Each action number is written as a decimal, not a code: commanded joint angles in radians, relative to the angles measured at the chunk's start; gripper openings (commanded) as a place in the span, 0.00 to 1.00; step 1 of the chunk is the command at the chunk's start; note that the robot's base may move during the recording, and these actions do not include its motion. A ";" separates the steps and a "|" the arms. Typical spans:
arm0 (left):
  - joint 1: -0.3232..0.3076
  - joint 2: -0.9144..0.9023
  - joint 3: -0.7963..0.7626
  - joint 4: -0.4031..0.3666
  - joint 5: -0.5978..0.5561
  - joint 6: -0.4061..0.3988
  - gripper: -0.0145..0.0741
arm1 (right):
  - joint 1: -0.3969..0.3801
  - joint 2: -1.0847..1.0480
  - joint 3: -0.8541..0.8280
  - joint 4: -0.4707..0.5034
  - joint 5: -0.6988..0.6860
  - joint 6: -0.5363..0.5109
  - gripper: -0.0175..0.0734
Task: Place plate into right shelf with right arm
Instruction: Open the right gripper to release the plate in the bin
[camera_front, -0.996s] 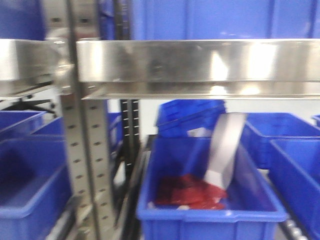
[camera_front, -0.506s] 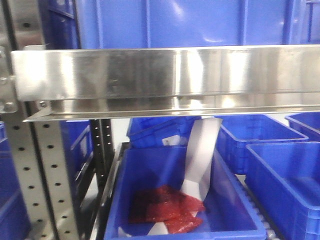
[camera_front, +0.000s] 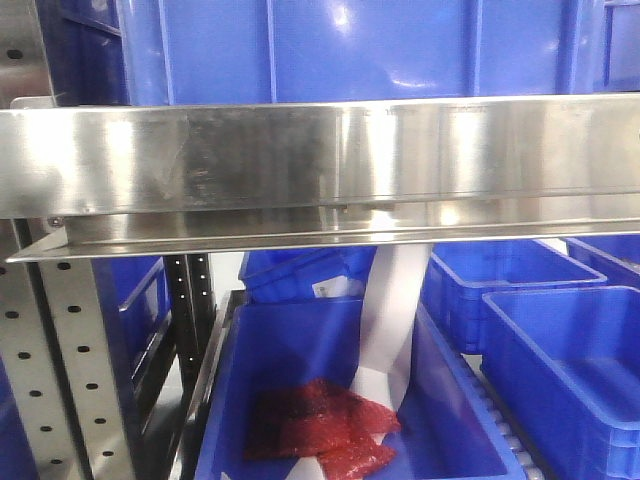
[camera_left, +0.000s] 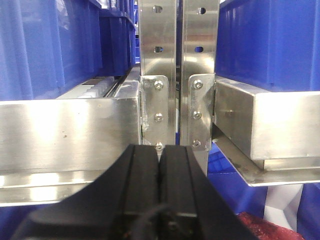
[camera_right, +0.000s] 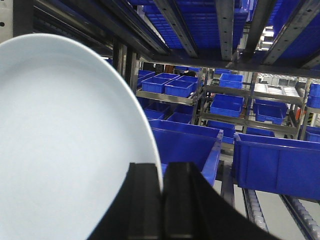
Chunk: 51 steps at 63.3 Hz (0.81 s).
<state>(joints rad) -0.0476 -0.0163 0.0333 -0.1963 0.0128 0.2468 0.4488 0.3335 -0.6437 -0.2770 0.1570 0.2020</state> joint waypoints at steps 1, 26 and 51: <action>0.001 -0.010 0.008 -0.002 -0.087 -0.002 0.11 | -0.002 0.011 -0.032 -0.014 -0.106 -0.002 0.25; 0.001 -0.010 0.008 -0.002 -0.087 -0.002 0.11 | -0.002 0.122 -0.133 0.089 -0.082 0.002 0.25; 0.001 -0.010 0.008 -0.002 -0.087 -0.002 0.11 | -0.002 0.669 -0.687 0.097 0.004 0.002 0.25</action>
<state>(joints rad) -0.0476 -0.0163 0.0333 -0.1963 0.0128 0.2468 0.4488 0.8990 -1.2079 -0.1795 0.2217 0.2042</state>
